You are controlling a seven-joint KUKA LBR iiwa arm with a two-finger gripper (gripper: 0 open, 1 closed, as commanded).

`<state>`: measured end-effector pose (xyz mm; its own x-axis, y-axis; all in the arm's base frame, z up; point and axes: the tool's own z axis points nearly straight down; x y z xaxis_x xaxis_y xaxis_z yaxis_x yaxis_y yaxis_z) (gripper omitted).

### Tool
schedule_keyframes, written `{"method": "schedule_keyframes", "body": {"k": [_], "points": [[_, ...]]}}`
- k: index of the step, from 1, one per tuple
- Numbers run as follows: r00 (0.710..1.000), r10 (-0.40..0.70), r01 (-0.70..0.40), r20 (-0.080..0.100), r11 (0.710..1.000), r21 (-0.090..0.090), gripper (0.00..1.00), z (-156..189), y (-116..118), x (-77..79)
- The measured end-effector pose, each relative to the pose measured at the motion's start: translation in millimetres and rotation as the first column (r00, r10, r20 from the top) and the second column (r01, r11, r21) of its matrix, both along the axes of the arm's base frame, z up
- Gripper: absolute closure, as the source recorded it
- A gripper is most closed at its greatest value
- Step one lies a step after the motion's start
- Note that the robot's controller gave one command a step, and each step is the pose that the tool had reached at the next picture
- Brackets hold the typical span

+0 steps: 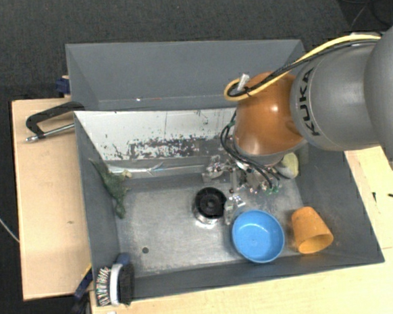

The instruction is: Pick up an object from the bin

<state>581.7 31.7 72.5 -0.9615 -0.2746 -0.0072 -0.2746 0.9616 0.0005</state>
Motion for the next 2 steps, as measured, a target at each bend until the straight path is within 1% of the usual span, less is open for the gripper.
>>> {"method": "schedule_keyframes", "body": {"k": [1, 2], "points": [[1.000, -0.002, 0.002, 0.008, 1.000, 0.001, 1.00, 3.4, 0.5, 2.7], [1.000, -0.001, 0.001, 0.000, 1.000, 0.000, 0.00, 0.6, -0.3, -0.1]]}}
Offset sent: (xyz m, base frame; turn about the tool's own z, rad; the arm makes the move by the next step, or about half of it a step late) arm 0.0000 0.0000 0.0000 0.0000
